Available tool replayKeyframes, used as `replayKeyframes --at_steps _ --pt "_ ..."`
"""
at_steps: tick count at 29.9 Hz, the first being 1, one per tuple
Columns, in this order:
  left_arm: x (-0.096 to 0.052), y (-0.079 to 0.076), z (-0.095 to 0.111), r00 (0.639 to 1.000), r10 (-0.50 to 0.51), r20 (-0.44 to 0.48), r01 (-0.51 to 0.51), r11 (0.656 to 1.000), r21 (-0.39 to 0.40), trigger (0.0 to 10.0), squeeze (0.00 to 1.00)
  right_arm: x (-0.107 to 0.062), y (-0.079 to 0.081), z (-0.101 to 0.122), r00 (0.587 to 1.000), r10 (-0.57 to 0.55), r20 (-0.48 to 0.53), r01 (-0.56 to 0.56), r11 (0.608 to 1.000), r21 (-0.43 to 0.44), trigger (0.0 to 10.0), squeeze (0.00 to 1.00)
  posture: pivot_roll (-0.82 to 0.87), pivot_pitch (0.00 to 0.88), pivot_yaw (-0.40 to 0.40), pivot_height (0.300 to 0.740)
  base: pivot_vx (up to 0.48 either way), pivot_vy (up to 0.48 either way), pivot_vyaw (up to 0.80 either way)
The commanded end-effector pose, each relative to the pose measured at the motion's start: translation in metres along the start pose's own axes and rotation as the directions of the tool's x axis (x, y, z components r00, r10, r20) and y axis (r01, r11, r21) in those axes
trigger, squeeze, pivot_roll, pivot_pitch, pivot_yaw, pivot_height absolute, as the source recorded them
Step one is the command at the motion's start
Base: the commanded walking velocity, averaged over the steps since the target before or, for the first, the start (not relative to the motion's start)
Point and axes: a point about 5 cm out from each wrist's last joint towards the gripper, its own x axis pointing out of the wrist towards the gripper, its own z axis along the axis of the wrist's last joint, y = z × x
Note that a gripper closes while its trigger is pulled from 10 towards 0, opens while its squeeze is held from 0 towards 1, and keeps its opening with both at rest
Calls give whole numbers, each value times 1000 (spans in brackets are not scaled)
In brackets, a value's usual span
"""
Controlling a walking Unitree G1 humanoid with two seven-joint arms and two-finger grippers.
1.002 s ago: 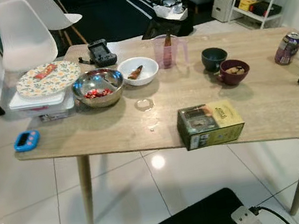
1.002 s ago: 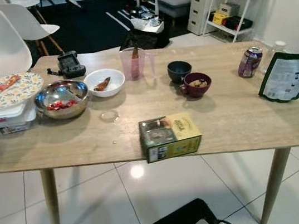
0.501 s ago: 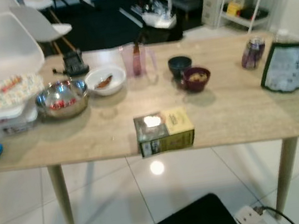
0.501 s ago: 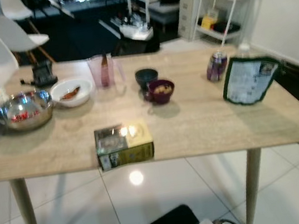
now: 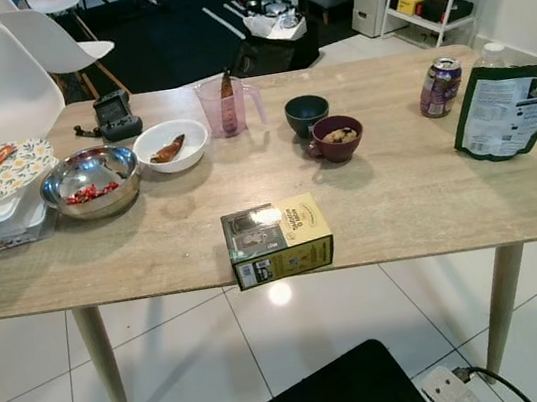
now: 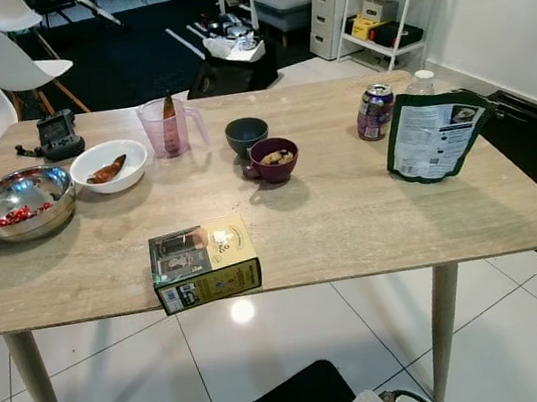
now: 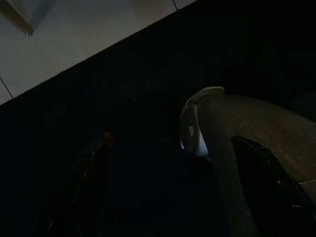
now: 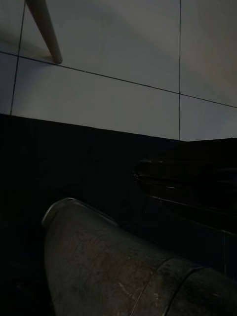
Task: Restocking fridge
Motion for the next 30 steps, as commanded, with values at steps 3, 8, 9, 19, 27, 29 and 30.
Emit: replayKeyframes --at_steps 3,8,9,19,27,29,30 --pt "0 -8 -7 999 -33 -28 33 999 4 10000 0 0 2 1 1000 0 -4 0 1000 -21 10000 0 21 0 -26 740 0 -471 0" --pt "0 -4 -5 1000 -14 -20 15 1000 8 10000 0 1 4 1 1000 -3 -6 3 1000 -24 10000 0 26 0 -16 740 0 -94 0" --pt "0 -2 -5 1000 -9 -18 9 1000 5 10000 0 1 4 1 1000 -4 -6 4 1000 -24 10000 0 26 0 -16 740 0 0 0" --pt "-2 5 -6 999 30 -16 -31 999 -17 10000 0 1 3 1 999 -30 -12 29 999 -46 10000 0 36 0 -19 740 0 0 0" --pt "-4 8 -12 999 40 -29 -42 998 -45 10000 0 0 -5 0 997 -69 -27 66 994 -84 10000 0 47 0 -30 740 0 0 0" --pt "-4 7 -14 999 38 -33 -40 998 -42 10000 0 0 -6 0 997 -70 -27 67 994 -84 10000 0 47 0 -31 740 0 -480 0" --pt "-4 6 -15 999 31 -37 -33 998 -45 10000 0 0 -6 0 997 -70 -26 68 994 -86 10000 0 48 0 -32 740 0 -472 0"
